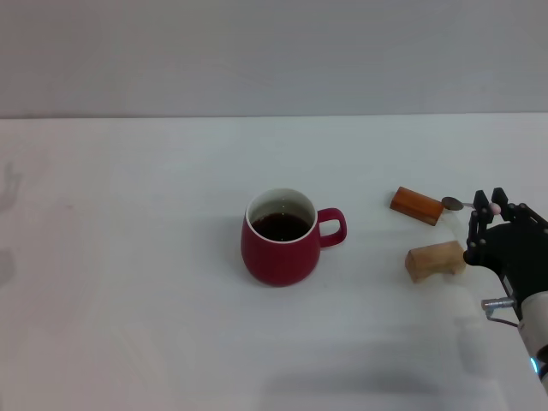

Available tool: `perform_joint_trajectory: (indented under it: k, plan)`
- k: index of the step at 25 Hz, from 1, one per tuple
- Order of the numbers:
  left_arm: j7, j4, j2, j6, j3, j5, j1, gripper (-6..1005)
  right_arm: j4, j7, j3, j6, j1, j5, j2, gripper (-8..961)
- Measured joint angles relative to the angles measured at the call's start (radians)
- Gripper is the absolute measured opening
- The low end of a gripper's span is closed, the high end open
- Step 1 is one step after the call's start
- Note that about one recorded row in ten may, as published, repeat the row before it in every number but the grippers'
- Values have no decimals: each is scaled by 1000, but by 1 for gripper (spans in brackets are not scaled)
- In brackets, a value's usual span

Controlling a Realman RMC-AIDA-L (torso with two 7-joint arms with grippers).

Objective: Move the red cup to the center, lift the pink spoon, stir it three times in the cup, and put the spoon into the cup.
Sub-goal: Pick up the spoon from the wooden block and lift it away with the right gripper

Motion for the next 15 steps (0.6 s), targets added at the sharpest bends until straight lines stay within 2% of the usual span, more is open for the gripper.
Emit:
perform_joint_trajectory:
  k: [15]
  plan:
    - [0,3,2,-1,-2,-1,-4,846,38,-36,34,1,-12,-1,0,138]
